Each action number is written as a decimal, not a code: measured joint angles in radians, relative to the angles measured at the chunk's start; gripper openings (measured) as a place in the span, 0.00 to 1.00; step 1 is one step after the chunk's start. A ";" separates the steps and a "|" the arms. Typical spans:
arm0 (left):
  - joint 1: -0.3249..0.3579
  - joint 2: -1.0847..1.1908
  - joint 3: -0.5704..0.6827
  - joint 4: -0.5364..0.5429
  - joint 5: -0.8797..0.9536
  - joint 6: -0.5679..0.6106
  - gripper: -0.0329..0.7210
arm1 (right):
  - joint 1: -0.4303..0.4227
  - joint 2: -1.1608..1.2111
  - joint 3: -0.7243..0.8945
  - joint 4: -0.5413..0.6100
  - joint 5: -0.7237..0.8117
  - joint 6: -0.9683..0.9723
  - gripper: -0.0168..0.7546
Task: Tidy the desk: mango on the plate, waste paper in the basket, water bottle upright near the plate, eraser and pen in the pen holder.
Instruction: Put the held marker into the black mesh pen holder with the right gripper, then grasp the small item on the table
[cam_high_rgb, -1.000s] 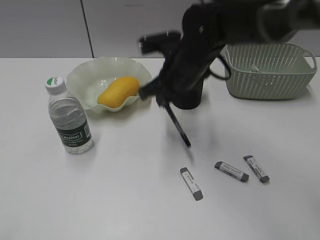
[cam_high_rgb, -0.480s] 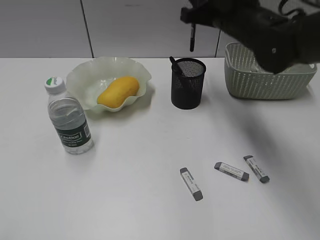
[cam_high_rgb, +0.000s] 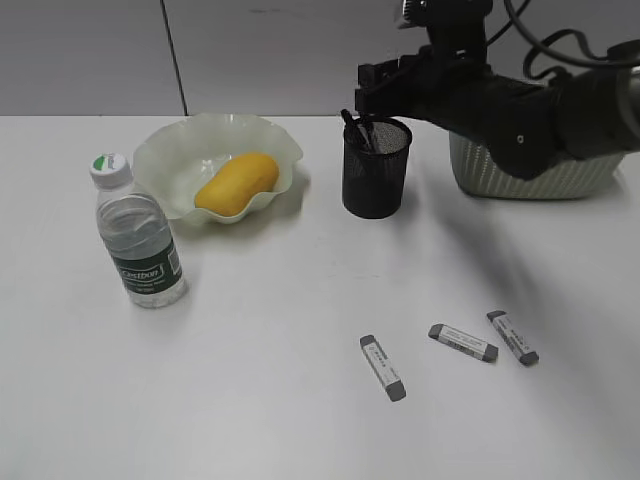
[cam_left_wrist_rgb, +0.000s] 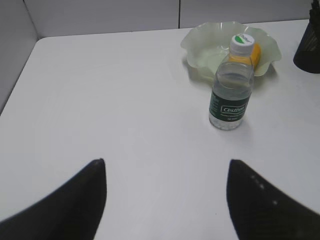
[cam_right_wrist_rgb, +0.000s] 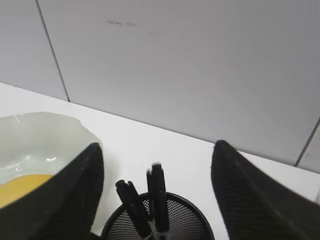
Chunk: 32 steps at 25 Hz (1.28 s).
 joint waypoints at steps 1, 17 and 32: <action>0.000 0.000 0.000 0.000 0.000 0.000 0.79 | 0.000 -0.039 0.001 -0.001 0.067 0.000 0.72; 0.000 0.000 0.000 0.000 0.000 0.001 0.78 | 0.003 -1.021 0.286 -0.019 1.659 -0.002 0.43; 0.000 0.526 -0.231 -0.216 -0.259 0.249 0.67 | 0.003 -1.994 0.640 0.011 1.609 -0.027 0.42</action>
